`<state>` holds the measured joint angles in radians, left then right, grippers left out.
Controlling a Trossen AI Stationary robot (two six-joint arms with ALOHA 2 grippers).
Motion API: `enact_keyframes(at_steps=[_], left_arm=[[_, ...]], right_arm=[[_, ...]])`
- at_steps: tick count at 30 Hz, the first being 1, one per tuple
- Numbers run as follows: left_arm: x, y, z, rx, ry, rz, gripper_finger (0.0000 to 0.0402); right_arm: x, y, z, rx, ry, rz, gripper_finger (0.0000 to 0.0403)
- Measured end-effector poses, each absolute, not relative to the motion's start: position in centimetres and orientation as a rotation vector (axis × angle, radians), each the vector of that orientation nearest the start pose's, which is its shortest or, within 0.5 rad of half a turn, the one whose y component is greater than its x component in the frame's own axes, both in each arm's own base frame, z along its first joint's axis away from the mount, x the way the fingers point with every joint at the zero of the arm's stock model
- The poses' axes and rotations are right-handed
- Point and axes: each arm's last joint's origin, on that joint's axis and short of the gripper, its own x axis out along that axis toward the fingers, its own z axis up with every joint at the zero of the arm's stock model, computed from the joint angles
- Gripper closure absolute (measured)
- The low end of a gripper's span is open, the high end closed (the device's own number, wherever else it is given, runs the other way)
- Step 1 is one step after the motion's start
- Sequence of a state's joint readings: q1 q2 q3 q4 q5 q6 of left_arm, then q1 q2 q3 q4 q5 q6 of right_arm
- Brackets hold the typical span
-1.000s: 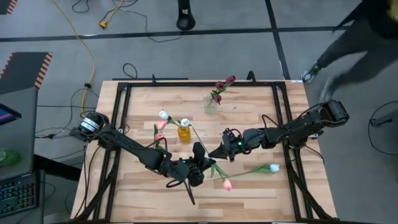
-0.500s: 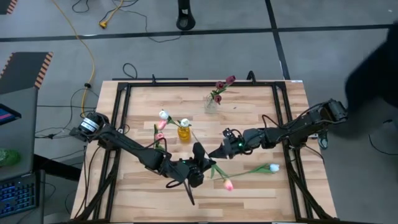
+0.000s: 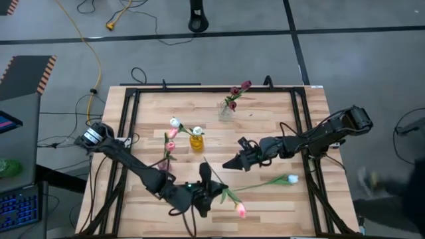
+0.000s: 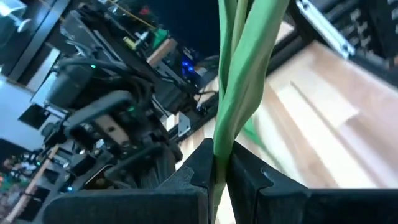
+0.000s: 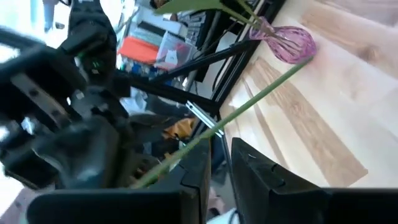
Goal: Sort flowers into vase by color
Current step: Put the pink flower into the purple vase
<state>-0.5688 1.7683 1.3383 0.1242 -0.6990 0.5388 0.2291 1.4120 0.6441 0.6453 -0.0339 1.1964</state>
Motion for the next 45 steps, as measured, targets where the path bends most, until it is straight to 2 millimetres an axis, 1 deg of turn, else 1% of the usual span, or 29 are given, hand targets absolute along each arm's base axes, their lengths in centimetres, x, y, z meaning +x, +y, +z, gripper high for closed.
enact_keyframes(at_steps=[4, 8, 12, 16, 19, 23, 28, 31, 34, 41, 45], left_arm=[[34.5, -21.8, 30.2, 0.620, 0.235, 0.091, 0.0386], [33.1, -23.3, 31.6, 0.539, 0.191, 0.073, 0.0386], [30.6, -24.4, 33.5, 0.474, 0.146, 0.111, 0.0386], [27.8, -25.5, 35.3, 0.446, 0.117, 0.208, 0.0386], [25.5, -26.2, 36.3, 0.427, 0.108, 0.286, 0.0386], [23.1, -27.0, 36.5, 0.406, 0.121, 0.380, 0.0386], [20.7, -27.5, 35.2, 0.398, 0.121, 0.523, 0.0386], [19.8, -27.1, 33.9, 0.375, 0.106, 0.537, 0.0386], [18.8, -26.0, 33.0, 0.321, 0.090, 0.528, 0.0386], [16.7, -22.4, 32.1, 0.212, 0.059, 0.533, 0.0386], [15.9, -21.2, 32.1, 0.155, 0.049, 0.534, 0.0386]], right_arm=[[28.4, 6.9, 22.4, 1.083, 0.284, 0.181, 0.0310], [28.2, 7.3, 21.8, 1.016, 0.337, 0.172, 0.0310], [27.8, 7.9, 21.0, 0.990, 0.430, 0.148, 0.0310], [27.4, 8.4, 20.3, 0.972, 0.507, 0.120, 0.0310], [27.2, 8.6, 20.0, 0.962, 0.531, 0.114, 0.0310], [27.2, 8.6, 20.0, 0.927, 0.527, 0.116, 0.0310], [27.2, 8.6, 20.0, 0.886, 0.521, 0.123, 0.0310], [27.2, 8.6, 20.0, 0.886, 0.519, 0.123, 0.0310], [27.2, 8.6, 20.0, 0.885, 0.518, 0.124, 0.0310], [27.2, 8.6, 20.0, 0.881, 0.519, 0.124, 0.0310], [27.2, 8.6, 20.0, 0.838, 0.515, 0.135, 0.0310]])
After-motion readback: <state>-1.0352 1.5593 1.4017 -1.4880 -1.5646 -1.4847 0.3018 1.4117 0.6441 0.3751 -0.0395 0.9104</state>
